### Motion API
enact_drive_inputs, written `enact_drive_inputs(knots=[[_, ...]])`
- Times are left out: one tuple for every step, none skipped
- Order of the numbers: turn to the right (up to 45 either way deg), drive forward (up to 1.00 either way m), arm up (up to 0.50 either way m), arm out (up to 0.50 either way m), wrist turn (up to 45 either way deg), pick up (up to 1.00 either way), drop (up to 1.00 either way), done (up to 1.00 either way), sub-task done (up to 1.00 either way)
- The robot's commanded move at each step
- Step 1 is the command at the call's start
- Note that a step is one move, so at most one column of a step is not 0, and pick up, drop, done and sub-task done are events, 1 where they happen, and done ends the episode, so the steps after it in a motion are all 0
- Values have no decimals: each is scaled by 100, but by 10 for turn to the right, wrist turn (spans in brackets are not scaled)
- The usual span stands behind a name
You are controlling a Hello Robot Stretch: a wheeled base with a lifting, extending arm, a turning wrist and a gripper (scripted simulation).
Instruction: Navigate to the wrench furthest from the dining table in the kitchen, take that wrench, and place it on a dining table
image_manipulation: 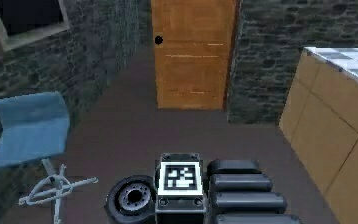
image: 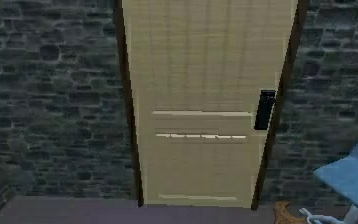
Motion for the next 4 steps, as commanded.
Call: enact_drive_inputs(knots=[[450, 0, 0, 0, 0, 0, 0, 0, 0], [240, 0, 0, 0, 0, 0, 0, 0, 0], [-450, 0, 0, 0, 0, 0, 0, 0, 0], [-330, 0, 0, 0, 0, 0, 0, 0, 0]])
